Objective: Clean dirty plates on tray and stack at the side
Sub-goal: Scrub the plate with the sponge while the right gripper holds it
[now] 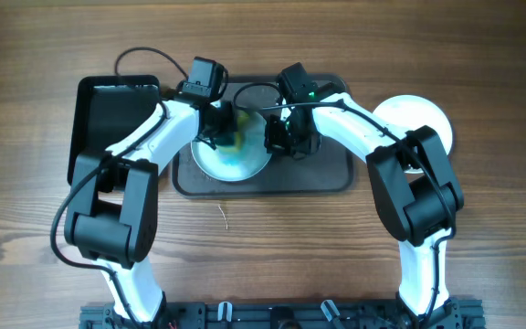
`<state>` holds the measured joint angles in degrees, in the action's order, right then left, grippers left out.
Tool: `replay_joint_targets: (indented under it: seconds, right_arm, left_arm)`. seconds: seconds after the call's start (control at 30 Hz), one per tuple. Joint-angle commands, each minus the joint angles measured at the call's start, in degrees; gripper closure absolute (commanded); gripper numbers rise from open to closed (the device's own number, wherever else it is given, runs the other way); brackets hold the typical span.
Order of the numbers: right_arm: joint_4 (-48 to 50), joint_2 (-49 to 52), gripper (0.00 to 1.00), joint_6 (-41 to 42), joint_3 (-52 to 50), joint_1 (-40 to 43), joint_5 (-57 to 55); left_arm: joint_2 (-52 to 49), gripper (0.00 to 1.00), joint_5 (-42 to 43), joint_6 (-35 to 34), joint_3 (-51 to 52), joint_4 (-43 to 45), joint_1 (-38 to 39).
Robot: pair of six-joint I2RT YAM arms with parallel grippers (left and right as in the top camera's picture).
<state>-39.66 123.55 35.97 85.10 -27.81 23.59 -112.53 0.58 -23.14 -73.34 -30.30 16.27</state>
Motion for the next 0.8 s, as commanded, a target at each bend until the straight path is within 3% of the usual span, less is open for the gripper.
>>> replay_joint_targets:
  seconds: [0.0,0.2,0.37,0.43,0.63,0.77]
  right_arm:
    - [-0.68,1.99,0.96,-0.26,-1.25,0.46,-1.31]
    - [-0.50,1.99,0.96,-0.15,-1.25,0.46,-1.27]
    - [-0.57,1.99,0.96,-0.13,-1.25,0.46,-1.25]
    - [-0.68,1.99,0.96,-0.15,-1.25,0.46,-1.25]
    - [-0.68,1.99,0.96,-0.15,-1.25,0.46,-1.25]
    - [-0.70,1.99,0.96,-0.15,-1.25,0.46,-1.25]
  left_arm:
    - [-0.74,0.96,-19.26,-7.65,0.37,-1.75,-0.63]
    - [-0.74,0.96,-9.44,-6.32,0.37,-13.79,-0.61]
    - [-0.74,0.96,22.49,12.11,0.37,-14.69,-0.63]
    - [-0.74,0.96,28.24,14.49,0.37,-13.99,-0.63]
    - [-0.74,0.96,27.32,13.07,0.37,-7.98,-0.81]
    - [-0.74,0.96,12.20,5.29,0.35,-4.07,-1.14]
